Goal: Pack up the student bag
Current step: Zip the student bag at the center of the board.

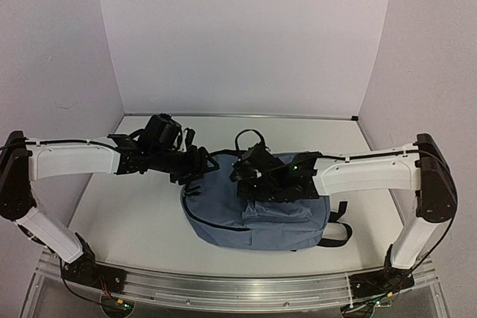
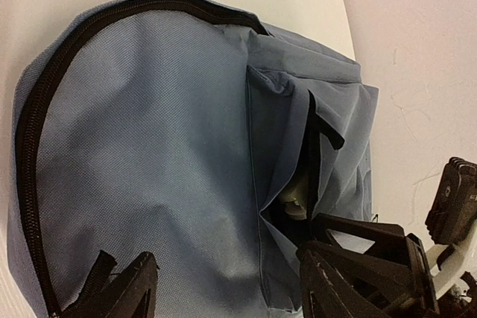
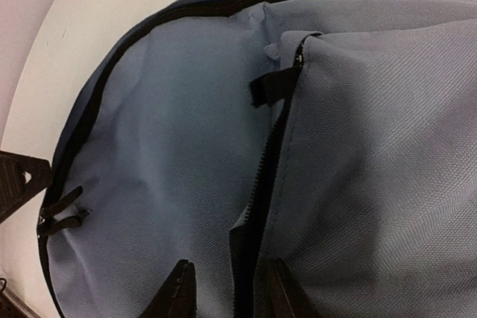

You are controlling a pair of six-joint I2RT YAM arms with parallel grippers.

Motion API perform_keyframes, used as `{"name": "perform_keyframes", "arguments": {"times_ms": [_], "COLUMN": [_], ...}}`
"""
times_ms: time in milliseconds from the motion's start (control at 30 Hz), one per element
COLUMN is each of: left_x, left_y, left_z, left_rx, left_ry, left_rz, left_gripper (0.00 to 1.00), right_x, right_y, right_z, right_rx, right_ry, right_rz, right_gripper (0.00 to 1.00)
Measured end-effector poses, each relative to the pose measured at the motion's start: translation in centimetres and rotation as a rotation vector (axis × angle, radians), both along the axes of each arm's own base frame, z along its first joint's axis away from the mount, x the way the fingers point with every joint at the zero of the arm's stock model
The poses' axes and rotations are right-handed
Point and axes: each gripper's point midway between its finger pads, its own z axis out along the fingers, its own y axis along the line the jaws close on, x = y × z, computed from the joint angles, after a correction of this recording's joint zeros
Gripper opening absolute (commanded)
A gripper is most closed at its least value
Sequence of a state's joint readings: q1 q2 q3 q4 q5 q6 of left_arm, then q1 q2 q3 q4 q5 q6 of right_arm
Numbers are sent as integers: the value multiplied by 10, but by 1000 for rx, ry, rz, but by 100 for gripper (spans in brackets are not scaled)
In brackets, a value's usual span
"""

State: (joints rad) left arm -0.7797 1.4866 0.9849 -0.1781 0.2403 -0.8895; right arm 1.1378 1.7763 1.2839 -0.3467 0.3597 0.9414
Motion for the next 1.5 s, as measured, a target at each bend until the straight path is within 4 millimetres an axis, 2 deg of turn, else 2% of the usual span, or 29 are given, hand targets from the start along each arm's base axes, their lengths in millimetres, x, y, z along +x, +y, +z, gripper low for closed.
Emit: {"name": "perform_keyframes", "arguments": {"times_ms": [100,200,400,467,533,600,667,767,833,967,1100,1500], "left_x": [1,3,9,11,12,13,13,13,13,13,12,11], "left_y": [2,4,9,11,12,13,13,13,13,14,15,16], "left_z": [-1,-1,-1,-1,-1,0,0,0,0,-2,-5,-13], "left_rx": [4,6,16,22,26,27,26,26,25,23,26,32], "left_ry": [2,0,-18,-25,-29,-31,-31,-30,-29,-22,-13,8], "left_rz": [3,9,9,9,7,8,9,8,7,9,13,5], "left_gripper": [65,66,67,68,68,68,68,69,70,71,72,73], "right_x": [0,-3,-8,-3,10,30,52,78,86,96,94,91], "right_y": [6,7,-4,-11,-19,-30,-36,-37,-33,-18,-16,-20], "right_z": [13,42,141,160,165,157,139,107,86,55,35,20], "right_rx": [32,87,257,284,283,250,196,102,35,-95,-168,-243], "right_ry": [-8,-32,-163,-195,-207,-203,-185,-143,-115,-65,-30,-5], "right_rz": [19,44,63,55,37,16,7,18,34,84,113,111], "right_gripper": [59,69,70,68,68,68,64,56,50,43,42,35]}}
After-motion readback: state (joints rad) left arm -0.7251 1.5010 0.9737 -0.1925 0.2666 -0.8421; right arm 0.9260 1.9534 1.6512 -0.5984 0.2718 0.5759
